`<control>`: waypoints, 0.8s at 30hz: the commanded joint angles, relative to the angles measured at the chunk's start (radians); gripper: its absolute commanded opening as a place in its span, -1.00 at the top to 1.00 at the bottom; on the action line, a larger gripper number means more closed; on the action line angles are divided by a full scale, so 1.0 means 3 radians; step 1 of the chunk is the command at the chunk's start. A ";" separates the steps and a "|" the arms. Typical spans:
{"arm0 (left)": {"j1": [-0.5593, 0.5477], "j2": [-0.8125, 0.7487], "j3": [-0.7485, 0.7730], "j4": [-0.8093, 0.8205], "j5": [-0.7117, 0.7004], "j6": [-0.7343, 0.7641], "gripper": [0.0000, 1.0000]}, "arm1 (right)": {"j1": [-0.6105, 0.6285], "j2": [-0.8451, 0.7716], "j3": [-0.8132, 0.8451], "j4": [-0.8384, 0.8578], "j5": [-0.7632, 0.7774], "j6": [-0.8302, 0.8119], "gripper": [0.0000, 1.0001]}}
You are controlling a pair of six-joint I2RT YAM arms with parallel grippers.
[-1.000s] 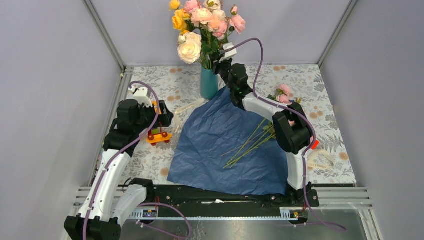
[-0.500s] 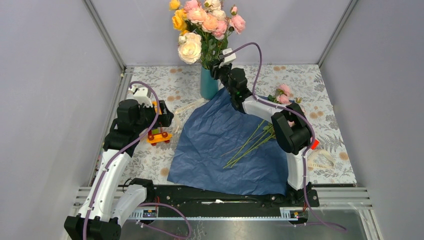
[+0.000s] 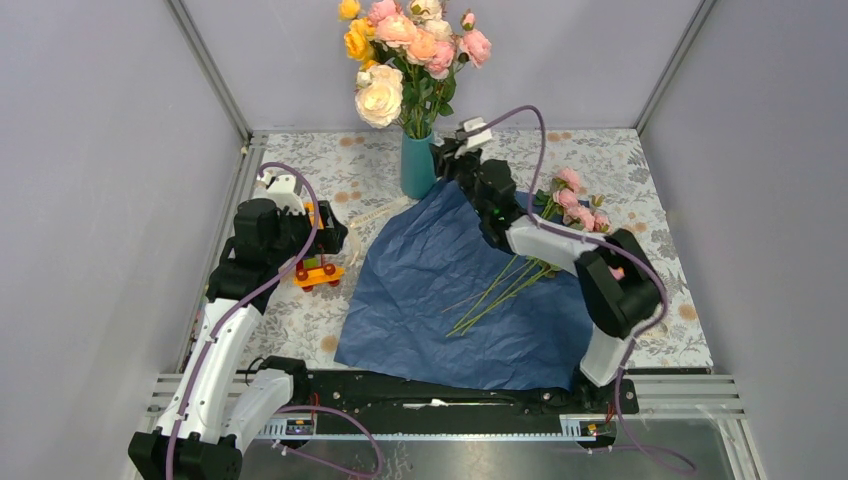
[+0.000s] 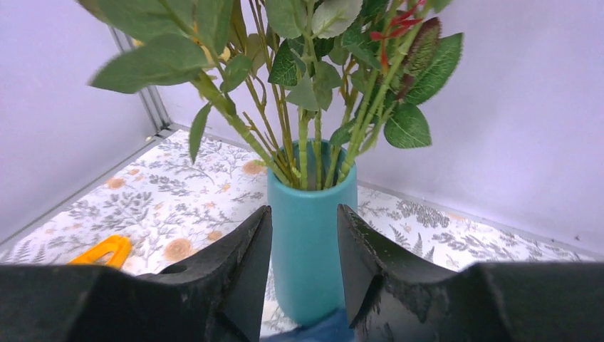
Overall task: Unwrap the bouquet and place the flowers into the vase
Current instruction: Insert the fake flower into the vase, then pick up the fake flower from the wrapping paper.
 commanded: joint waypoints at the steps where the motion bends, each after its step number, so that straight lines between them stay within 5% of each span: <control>1: 0.0019 -0.0024 -0.0031 0.0154 0.0036 0.0007 -0.89 | 0.0030 -0.0806 -0.0354 -0.0058 0.0209 0.0283 0.09; 9: 0.0009 -0.0087 -0.0118 0.0273 0.0417 -0.0336 -0.87 | 0.0003 -0.1982 -0.0487 -0.2467 0.1108 0.0805 -0.09; 13: 0.0010 -0.0145 -0.0177 0.0254 0.0580 -0.0340 -0.87 | -0.0333 -0.2510 -0.0622 -0.3598 0.1106 0.1351 -0.22; 24: 0.0009 0.0013 -0.0078 0.0255 0.0592 -0.0248 -0.87 | -0.1721 -0.3331 -0.1703 -0.4301 -0.0050 0.2447 -0.33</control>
